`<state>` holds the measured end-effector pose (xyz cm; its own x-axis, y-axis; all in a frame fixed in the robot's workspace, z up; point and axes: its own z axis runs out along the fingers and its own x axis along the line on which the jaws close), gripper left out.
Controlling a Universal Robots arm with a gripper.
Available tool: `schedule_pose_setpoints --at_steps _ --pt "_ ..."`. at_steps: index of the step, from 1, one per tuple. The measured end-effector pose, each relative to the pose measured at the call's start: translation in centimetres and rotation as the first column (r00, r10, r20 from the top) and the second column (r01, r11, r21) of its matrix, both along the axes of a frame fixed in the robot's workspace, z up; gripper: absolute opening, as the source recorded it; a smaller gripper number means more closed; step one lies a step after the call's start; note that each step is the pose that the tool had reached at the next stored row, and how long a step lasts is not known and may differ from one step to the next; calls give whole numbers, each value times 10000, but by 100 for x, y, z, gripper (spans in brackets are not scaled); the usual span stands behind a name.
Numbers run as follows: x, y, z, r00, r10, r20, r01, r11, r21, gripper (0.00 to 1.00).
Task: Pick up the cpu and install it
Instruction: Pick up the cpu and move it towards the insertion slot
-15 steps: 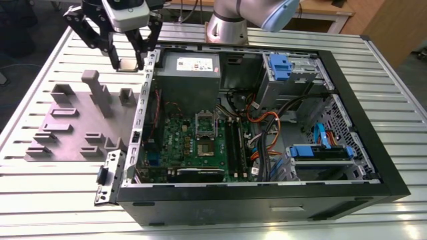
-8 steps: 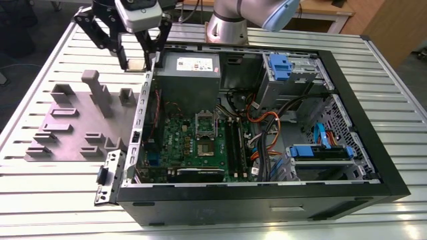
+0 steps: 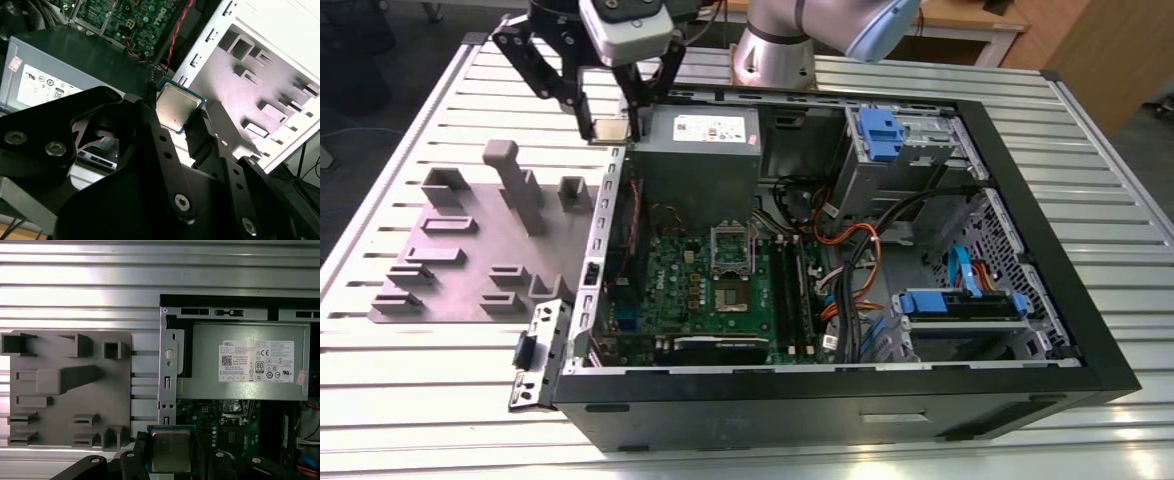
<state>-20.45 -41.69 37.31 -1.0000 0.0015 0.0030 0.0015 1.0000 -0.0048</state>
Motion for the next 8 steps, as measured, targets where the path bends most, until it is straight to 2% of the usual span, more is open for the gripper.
schedule_pose_setpoints --at_steps 8 --pt "217 0 0 10000 0 0 0 10000 0 47"
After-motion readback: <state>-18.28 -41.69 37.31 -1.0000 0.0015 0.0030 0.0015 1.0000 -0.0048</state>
